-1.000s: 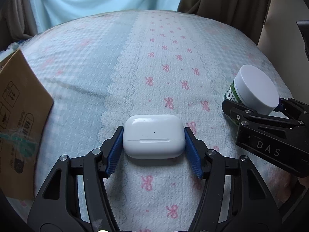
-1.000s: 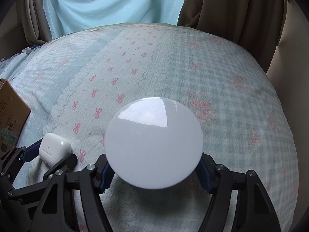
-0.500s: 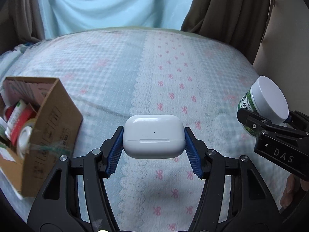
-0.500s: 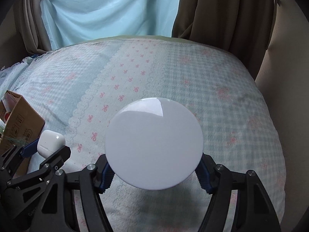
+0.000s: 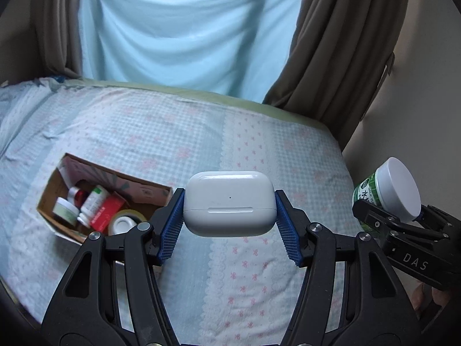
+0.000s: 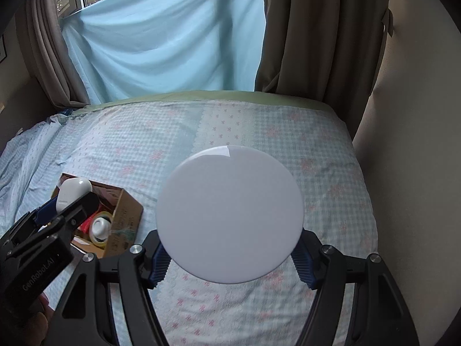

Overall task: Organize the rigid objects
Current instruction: 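Carry the earbud case and white-lidded jar into the box and release both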

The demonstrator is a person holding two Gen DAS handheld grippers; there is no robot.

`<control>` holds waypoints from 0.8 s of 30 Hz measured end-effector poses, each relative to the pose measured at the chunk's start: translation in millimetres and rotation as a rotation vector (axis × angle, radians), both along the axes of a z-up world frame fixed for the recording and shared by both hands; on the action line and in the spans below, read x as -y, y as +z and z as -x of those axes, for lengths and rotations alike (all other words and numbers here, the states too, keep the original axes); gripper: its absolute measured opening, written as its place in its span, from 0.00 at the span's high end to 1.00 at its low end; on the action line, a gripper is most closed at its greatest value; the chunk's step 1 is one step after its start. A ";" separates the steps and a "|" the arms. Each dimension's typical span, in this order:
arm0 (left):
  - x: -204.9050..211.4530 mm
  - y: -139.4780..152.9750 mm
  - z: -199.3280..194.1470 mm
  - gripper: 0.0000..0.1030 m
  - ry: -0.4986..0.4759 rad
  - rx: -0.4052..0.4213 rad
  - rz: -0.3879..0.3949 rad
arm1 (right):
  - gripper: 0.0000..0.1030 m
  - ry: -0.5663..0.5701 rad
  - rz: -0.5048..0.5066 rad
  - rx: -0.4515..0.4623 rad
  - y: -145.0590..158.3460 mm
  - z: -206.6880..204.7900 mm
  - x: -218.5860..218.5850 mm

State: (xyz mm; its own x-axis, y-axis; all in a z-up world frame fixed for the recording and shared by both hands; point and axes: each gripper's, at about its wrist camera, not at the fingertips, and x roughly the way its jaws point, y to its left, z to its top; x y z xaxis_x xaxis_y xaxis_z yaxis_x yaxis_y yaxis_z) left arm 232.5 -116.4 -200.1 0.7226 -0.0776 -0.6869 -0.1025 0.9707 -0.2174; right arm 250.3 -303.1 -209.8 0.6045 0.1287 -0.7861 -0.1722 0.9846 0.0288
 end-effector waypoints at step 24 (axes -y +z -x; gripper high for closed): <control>-268.1 50.5 -5.9 0.45 -0.145 -0.070 0.007 | 0.35 -0.091 -0.125 -0.034 51.2 41.9 -190.1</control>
